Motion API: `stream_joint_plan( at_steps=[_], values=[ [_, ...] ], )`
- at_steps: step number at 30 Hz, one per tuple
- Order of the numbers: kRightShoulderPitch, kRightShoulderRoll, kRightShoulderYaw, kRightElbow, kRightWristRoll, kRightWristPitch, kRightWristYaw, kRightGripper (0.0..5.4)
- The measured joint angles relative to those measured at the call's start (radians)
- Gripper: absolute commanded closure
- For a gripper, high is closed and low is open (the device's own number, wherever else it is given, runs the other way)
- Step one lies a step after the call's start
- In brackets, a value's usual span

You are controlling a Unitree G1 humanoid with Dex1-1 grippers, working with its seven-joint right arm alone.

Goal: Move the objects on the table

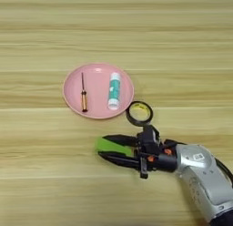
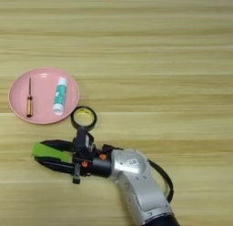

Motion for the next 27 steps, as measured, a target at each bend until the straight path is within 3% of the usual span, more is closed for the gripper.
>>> stream_joint_plan(
  at_steps=[27],
  values=[
    [0.0,-0.004,0.018,0.022,-0.043,-0.022,-0.003,4.01]
  ],
)
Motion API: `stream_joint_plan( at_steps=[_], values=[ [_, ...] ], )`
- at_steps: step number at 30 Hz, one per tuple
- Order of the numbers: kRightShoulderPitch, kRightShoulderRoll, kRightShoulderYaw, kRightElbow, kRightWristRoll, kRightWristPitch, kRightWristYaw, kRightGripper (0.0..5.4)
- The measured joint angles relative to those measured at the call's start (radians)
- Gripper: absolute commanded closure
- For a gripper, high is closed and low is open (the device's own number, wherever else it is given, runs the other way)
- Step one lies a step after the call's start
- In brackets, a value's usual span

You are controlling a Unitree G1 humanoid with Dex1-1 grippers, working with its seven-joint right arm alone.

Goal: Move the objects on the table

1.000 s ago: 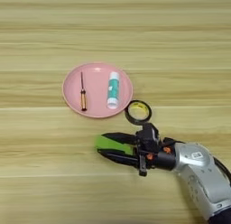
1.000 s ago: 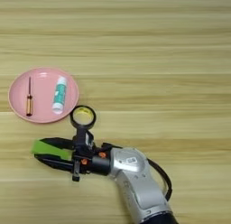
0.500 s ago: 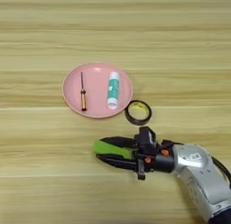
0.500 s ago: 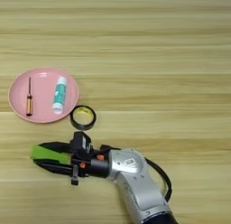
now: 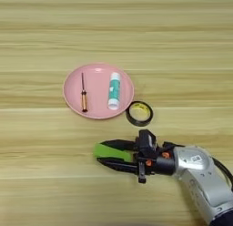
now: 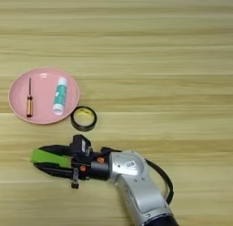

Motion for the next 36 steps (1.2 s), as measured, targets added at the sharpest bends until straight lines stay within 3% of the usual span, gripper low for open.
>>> stream_joint_plan(
  at_steps=[36],
  values=[
    [-0.001,-0.002,0.029,0.065,-0.106,-0.046,-0.004,4.01]
  ],
)
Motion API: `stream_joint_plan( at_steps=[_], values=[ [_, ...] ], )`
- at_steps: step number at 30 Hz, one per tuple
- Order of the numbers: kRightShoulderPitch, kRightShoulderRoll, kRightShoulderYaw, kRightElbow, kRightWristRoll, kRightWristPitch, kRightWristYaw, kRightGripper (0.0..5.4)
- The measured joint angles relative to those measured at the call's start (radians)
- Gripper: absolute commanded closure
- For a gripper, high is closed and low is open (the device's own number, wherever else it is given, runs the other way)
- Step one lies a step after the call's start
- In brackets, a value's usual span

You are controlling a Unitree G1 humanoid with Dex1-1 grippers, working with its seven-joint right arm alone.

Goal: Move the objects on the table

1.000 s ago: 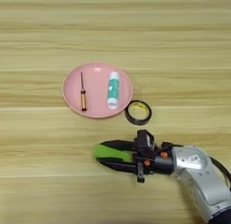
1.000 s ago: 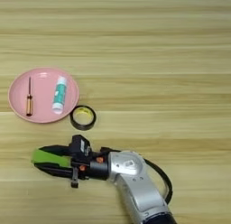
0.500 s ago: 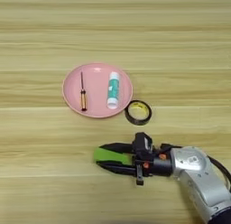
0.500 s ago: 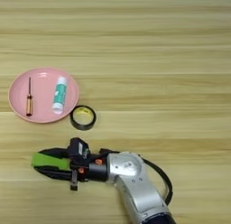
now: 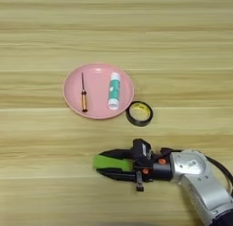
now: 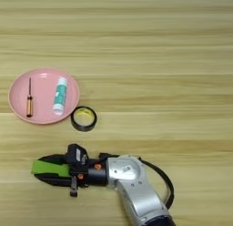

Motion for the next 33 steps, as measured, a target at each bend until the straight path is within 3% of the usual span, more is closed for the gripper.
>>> stream_joint_plan(
  at_steps=[33],
  values=[
    [-0.028,-0.014,0.037,0.06,-0.07,-0.088,-0.021,4.01]
  ],
)
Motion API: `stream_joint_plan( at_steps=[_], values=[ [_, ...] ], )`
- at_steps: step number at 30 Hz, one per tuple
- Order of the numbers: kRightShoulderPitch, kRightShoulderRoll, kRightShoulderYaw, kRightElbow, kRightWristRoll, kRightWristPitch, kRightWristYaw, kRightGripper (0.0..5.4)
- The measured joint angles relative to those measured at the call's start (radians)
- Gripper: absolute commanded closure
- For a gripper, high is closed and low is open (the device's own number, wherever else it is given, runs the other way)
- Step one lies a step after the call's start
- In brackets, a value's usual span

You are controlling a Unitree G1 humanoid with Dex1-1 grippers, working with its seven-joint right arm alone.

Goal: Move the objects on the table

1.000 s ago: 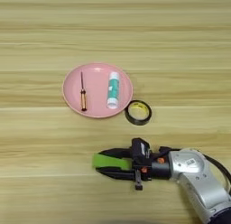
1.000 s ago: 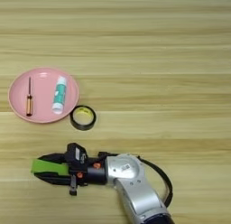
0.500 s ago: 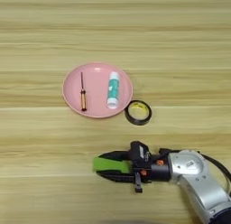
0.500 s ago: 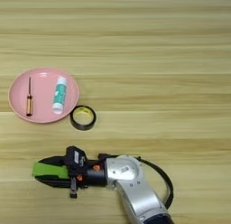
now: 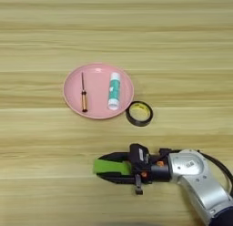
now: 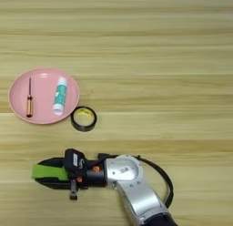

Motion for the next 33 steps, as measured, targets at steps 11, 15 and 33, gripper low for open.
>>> stream_joint_plan(
  at_steps=[11,15,33],
  values=[
    [-0.03,-0.001,0.028,0.037,-0.033,-0.053,-0.024,4.01],
    [-0.043,-0.004,0.043,0.05,-0.043,-0.066,-0.034,4.01],
    [-0.066,-0.023,0.08,0.056,-0.049,-0.069,-0.054,4.01]
  ],
)
